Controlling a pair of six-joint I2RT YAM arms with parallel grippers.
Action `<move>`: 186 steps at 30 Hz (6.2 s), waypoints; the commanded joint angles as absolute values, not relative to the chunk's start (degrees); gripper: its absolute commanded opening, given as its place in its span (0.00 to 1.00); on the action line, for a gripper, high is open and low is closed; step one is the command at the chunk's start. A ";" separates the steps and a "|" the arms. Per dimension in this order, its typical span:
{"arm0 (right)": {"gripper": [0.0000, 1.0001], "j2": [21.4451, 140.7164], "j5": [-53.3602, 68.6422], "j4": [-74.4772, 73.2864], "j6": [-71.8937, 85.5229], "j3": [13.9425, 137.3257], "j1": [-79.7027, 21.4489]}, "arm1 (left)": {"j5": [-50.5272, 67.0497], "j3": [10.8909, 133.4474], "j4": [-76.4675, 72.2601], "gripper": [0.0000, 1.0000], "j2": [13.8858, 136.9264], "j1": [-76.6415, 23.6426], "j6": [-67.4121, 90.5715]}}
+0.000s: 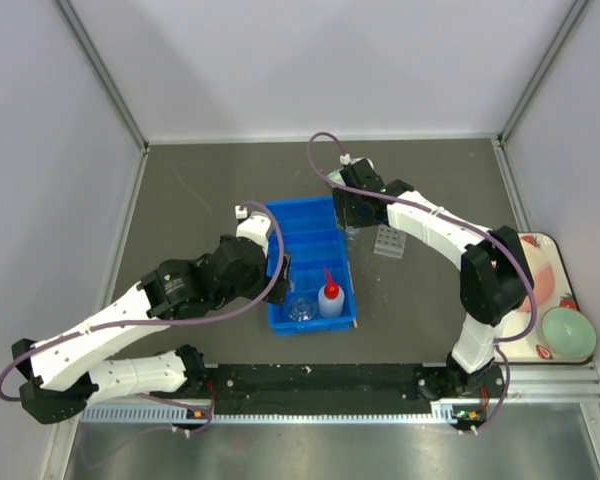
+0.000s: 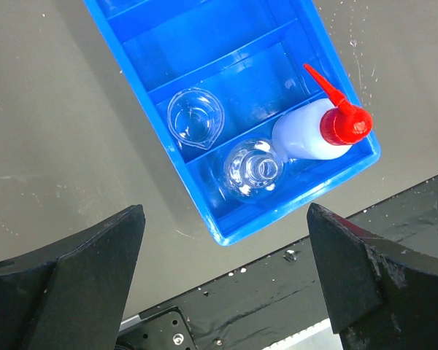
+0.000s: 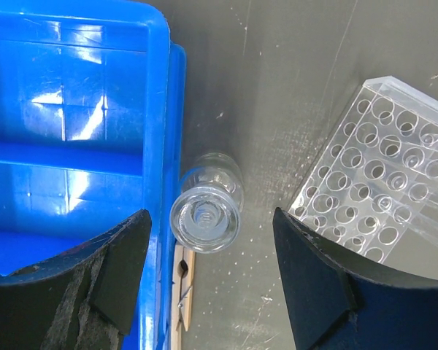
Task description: Organize the chemistry lab equipment
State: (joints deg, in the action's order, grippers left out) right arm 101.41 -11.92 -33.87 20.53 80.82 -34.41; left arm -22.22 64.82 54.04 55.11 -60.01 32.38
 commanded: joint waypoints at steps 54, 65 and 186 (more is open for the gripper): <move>0.68 104.32 -10.99 -31.55 20.48 79.71 -36.56 | -21.88 62.84 48.51 0.98 54.58 -58.80 30.15; 0.68 107.49 -12.21 -32.25 19.78 82.53 -36.74 | -22.50 63.81 50.10 0.98 53.88 -58.01 29.44; 0.26 105.73 -19.07 -42.10 32.25 82.44 -60.12 | -17.75 55.37 48.16 0.98 41.31 -57.22 30.59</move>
State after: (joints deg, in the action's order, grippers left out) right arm 104.71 -19.20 -43.38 31.64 82.48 -59.13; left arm -17.61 55.57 49.78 41.15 -57.41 30.52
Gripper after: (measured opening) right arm 0.489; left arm 0.985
